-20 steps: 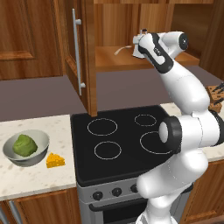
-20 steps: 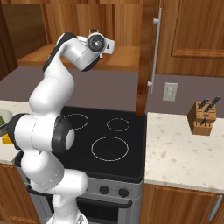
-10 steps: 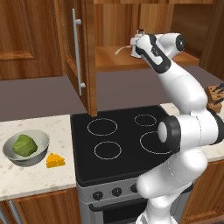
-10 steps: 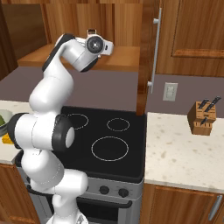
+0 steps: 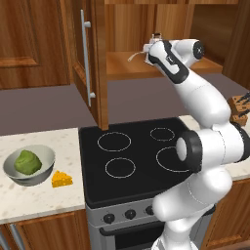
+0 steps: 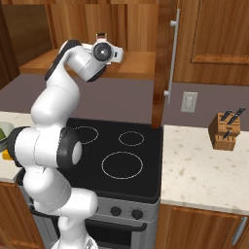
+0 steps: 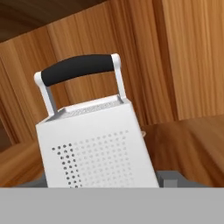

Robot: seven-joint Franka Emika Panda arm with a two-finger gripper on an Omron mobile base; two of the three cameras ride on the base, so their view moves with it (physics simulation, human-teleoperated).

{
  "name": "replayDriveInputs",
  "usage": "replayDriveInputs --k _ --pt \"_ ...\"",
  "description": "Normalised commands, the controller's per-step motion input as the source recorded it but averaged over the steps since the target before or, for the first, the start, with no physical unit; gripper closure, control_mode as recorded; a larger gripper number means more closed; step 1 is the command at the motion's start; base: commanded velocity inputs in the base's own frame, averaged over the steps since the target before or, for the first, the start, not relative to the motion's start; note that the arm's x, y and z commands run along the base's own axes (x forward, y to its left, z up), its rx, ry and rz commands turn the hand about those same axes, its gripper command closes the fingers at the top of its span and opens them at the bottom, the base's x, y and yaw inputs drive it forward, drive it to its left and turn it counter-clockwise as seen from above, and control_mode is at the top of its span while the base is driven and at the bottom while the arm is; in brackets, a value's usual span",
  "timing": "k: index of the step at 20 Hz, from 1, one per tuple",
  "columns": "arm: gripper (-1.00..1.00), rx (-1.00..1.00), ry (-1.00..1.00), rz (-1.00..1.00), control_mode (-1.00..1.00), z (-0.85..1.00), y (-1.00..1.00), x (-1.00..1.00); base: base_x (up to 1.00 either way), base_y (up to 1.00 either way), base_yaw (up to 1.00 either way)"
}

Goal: Pick the cheese from the fridge and the cheese grater from the cabinet and place them next to the salad bowl.

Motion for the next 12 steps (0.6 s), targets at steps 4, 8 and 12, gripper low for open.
replayDriveInputs --k 4,8,12 --pt "1.0 0.0 -0.12 0.0 -1.0 0.07 0.0 -0.48 0.0 0.0 0.0" --pt "1.0 0.0 -0.11 0.0 -1.0 0.12 0.0 -0.52 0.0 0.0 0.0" --pt "1.0 0.0 -0.02 0.0 -1.0 0.0 0.0 -0.32 0.0 0.0 0.0"
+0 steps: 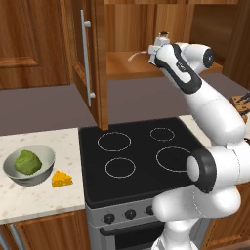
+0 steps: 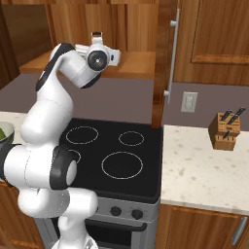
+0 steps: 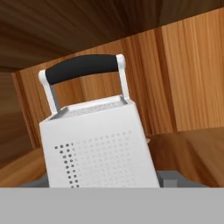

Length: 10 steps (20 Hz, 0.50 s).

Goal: Pick the cheese from the fridge and the cheese grater from the cabinet and place them next to the salad bowl.

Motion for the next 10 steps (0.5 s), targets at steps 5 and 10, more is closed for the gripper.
replayDriveInputs --k 5,10 --pt "1.0 0.0 0.0 0.0 -1.0 -0.05 0.0 -0.29 0.0 0.0 0.0" --pt "1.0 0.0 -0.06 0.0 -1.0 0.0 0.0 -0.46 0.0 0.0 0.0"
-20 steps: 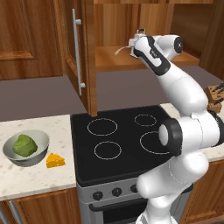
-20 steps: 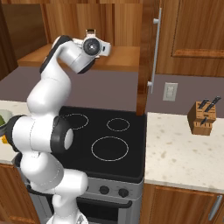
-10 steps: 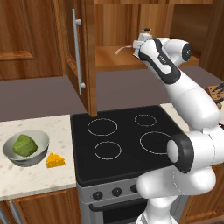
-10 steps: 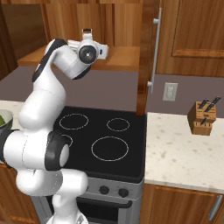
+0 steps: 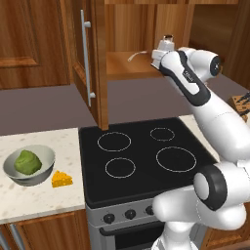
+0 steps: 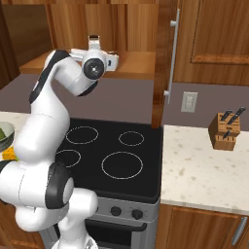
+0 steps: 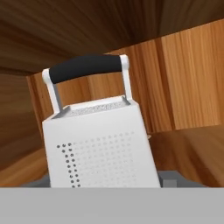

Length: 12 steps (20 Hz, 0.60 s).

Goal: Pick the cheese from the fridge and the cheese grater from the cabinet and place them next to the salad bowl.

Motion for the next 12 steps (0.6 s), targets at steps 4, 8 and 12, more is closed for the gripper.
replayDriveInputs --k 4,8,12 --pt "1.0 0.0 -0.08 0.0 -1.0 0.0 0.0 -0.41 0.0 0.0 0.0" --pt "1.0 0.0 -0.04 0.0 -1.0 0.01 0.0 -0.44 0.0 0.0 0.0" --pt "1.0 0.02 0.0 0.0 -1.0 0.05 0.0 -0.63 0.0 0.0 0.0"
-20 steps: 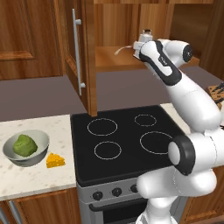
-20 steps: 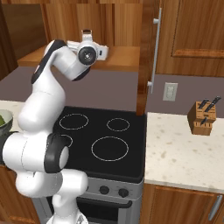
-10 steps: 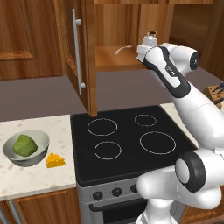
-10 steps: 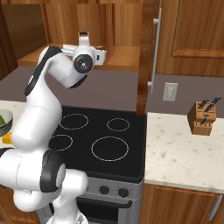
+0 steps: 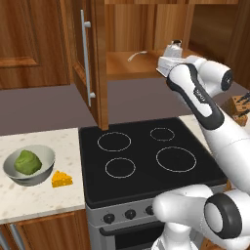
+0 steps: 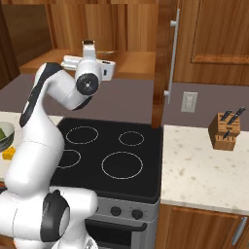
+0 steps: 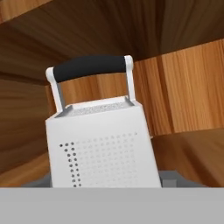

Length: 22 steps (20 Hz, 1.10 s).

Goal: Pick the cheese from the fridge and the cheese grater from the cabinet and place them next to the salad bowl.

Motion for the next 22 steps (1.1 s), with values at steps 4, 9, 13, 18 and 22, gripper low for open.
replayDriveInputs --k 4,9,13,18,22 --pt "1.0 0.04 0.03 0.0 -1.0 0.1 0.0 -0.75 0.0 0.0 0.0" --pt "1.0 0.02 0.03 0.0 -1.0 0.02 0.01 -0.82 0.0 0.0 0.0" --pt "1.0 0.01 -0.14 0.0 -1.0 -0.05 0.11 -0.93 0.0 0.0 0.0" --pt "1.0 0.0 -0.09 0.01 -1.0 -0.21 0.13 -0.87 0.0 0.0 0.0" --pt "1.0 0.0 0.0 0.12 -1.0 -0.23 0.14 -0.72 0.0 0.0 0.0"
